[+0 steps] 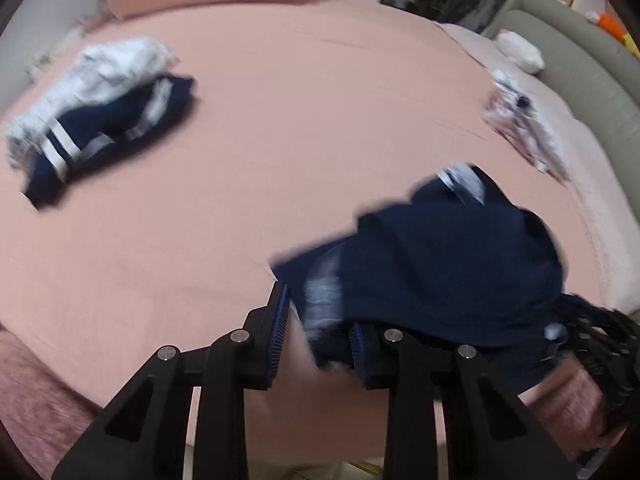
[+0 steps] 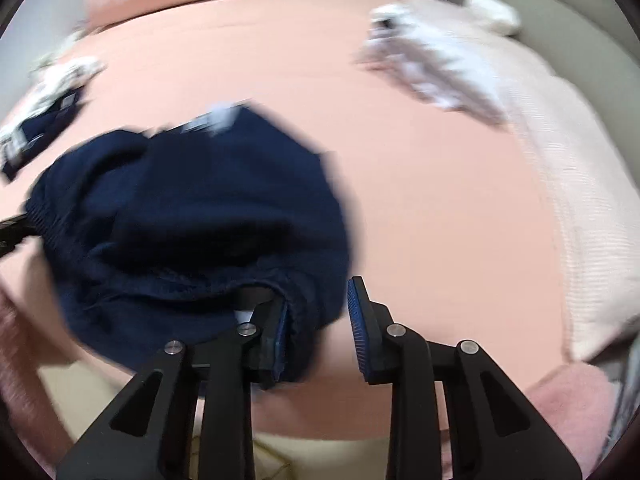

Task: Fold clothes
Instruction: 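Carry the navy shorts with both grippers and shake them out above the bed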

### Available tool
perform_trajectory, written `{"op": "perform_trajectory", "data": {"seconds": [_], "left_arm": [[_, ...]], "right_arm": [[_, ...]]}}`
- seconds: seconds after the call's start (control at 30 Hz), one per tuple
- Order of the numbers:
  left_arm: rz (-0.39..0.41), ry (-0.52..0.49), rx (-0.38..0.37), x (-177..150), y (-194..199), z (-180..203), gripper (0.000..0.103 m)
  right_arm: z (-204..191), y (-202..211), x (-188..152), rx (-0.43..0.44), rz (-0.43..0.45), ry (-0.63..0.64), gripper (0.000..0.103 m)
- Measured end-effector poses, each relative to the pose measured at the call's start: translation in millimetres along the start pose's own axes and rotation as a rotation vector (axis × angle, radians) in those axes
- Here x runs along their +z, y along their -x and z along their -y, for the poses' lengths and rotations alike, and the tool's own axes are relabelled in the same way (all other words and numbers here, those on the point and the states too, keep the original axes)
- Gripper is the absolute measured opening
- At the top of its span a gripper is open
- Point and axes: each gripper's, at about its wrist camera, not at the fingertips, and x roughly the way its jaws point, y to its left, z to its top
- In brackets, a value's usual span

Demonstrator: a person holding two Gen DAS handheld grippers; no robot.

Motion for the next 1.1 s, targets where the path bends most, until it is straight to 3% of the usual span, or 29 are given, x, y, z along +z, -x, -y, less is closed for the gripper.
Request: {"op": "perform_trajectory", "data": {"seconds": [0.17,0.23,0.3,0.37,0.4,0.43,0.47,0.53,0.63,0.73,0.8,0.87,0.93,1.03,1.1], "left_arm": [[0.023,0.026,-0.023,3.2,14.8,-18.1,0.031],[0.017,0.027,-0.037,-2.7,15.3,-21.1,0.032],[-0.013,0.041,-0.085,-7.5,10.0,-21.7,0.041],[-0.052,0.049,-0.148,-7.3,-0.8,-19.6,0.041],[-0.057,0.025,-0.14,-2.5,-3.9,-16.7,0.029],[-0.058,0.003,-0.133,4.3,-5.6,-13.8,0.016],[-0.04,-0.014,-0.124,19.5,-1.2,-10.6,0.011],[0.0,-0.047,-0.108,50.9,9.2,-4.2,0.011],[0.112,-0.089,-0.122,115.0,50.8,7.9,0.011],[0.306,-0.156,-0.129,177.3,120.8,27.2,0.011],[0.406,-0.192,-0.148,205.7,165.3,35.6,0.011],[0.478,-0.221,-0.136,215.1,205.5,39.1,0.011],[0.498,-0.22,-0.15,210.4,228.0,33.4,0.013],[0.436,-0.206,-0.16,182.3,217.2,27.7,0.013],[0.365,-0.193,-0.152,148.9,191.5,19.6,0.013]], "right_arm": [[17.9,12.1,-3.3,0.072,-0.03,-0.031,0.031],[13.9,19.6,-4.9,0.033,-0.006,-0.015,0.037],[5.4,11.9,-5.1,0.061,-0.051,-0.014,0.037],[1.1,-2.4,-6.0,0.118,-0.099,-0.019,0.037],[3.1,-13.3,-4.3,0.118,-0.098,-0.01,0.037],[1.9,-12.3,3.5,0.094,-0.091,0.017,0.028],[0.6,-11.1,11.3,0.07,-0.085,0.043,0.015],[9.9,5.7,41.6,0.016,-0.028,0.034,0.014],[30.2,48.0,103.9,0.008,0.084,-0.003,0.013],[37.5,117.3,167.8,-0.003,0.262,-0.022,0.013],[45.3,175.2,192.9,0.015,0.397,-0.061,0.013],[54.8,214.1,200.4,0.058,0.479,-0.114,0.013],[64.5,242.1,198.9,0.109,0.533,-0.174,0.013],[62.0,250.2,166.5,0.138,0.535,-0.188,0.014],[46.1,226.6,144.9,0.13,0.486,-0.18,0.014]]}}
